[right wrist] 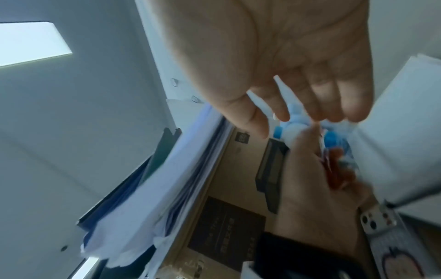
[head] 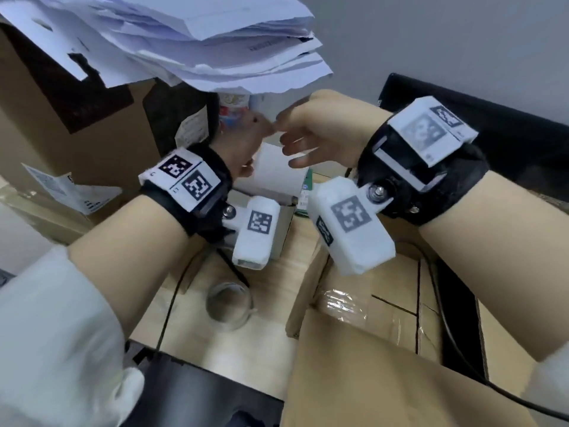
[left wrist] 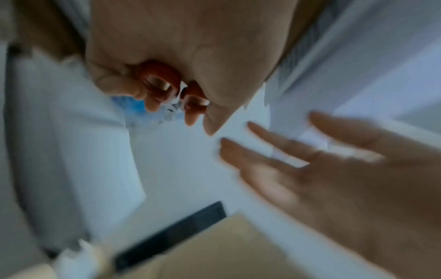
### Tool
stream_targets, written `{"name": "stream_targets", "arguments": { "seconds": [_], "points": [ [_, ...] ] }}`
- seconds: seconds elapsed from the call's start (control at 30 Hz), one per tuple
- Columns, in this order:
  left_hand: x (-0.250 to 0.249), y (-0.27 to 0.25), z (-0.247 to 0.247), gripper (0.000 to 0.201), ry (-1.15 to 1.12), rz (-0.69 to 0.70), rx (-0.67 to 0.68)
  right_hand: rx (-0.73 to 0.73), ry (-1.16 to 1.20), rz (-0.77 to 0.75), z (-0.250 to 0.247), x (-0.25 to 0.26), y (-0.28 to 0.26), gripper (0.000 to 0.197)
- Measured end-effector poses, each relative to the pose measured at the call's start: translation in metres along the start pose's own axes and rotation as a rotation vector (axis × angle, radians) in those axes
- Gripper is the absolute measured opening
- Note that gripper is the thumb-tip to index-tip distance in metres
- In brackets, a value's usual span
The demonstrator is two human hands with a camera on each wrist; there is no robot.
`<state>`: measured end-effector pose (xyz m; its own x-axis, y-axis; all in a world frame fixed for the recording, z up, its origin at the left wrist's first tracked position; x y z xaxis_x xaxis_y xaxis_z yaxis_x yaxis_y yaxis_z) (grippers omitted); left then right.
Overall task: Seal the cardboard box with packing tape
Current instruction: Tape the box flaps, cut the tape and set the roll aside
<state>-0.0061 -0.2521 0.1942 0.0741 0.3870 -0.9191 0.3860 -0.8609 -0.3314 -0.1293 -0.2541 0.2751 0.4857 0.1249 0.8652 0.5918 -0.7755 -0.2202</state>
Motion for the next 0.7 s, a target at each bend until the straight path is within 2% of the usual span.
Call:
{"name": "stream_targets", "arguments": {
  "seconds": [0.07, 0.13, 0.17, 0.27, 0.33, 0.4, 0.43, 0.47, 0.53, 0.57, 0.63, 0.7],
  "points": [
    [0.007, 0.008, 0.004, 0.038, 0.548, 0.159, -0.115, -0.046, 0.021, -0.093, -0.017, -0.001, -0.013, 0.024],
    [0.025, 0.018, 0.014, 0.057, 0.926, 0.150, -0.121, -0.094, 0.035, -0.175, -0.034, -0.003, -0.029, 0.019],
    [0.036, 0.020, 0.019, 0.063, 1.019, 0.118, -0.078, -0.118, 0.036, -0.202, -0.043, -0.005, -0.036, 0.015],
    [0.054, 0.019, 0.032, 0.076, 1.064, 0.073, 0.008, -0.214, 0.057, -0.215, -0.076, -0.020, -0.059, 0.012],
    [0.046, 0.006, 0.033, 0.077, 0.996, 0.146, -0.046, -0.266, 0.060, -0.191, -0.099, -0.035, -0.076, 0.014],
    [0.026, -0.015, 0.040, 0.065, 0.761, 0.378, -0.083, -0.310, 0.039, -0.146, -0.121, -0.056, -0.100, 0.016],
    [0.015, -0.030, 0.045, 0.057, 0.564, 0.476, -0.020, -0.318, 0.017, -0.121, -0.129, -0.066, -0.113, 0.016],
    [0.005, -0.044, 0.055, 0.049, 0.380, 0.500, 0.107, -0.318, -0.018, -0.089, -0.136, -0.077, -0.125, 0.015],
    [-0.006, -0.067, 0.080, 0.046, 0.198, 0.399, 0.400, -0.289, -0.105, -0.016, -0.140, -0.096, -0.142, 0.014],
    [-0.010, -0.073, 0.091, 0.047, 0.159, 0.342, 0.482, -0.279, -0.132, 0.025, -0.140, -0.106, -0.147, 0.014],
    [-0.020, -0.082, 0.110, 0.053, 0.104, 0.309, 0.517, -0.309, -0.150, 0.110, -0.145, -0.129, -0.149, 0.016],
    [-0.022, -0.084, 0.115, 0.063, 0.077, 0.301, 0.488, -0.388, -0.139, 0.183, -0.151, -0.154, -0.139, 0.037]
  ]
}}
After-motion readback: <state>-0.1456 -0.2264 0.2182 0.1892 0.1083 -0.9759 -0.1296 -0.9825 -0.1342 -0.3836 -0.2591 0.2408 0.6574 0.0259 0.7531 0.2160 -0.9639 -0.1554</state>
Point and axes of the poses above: each hand's wrist, its own y-axis towards the middle knuckle, its own z-axis out of the palm, x = y × z, the point moved 4 cm from there along y, towards the middle knuckle, and after that the axes turned 5 degrees about -z, right-handed, at the moved point
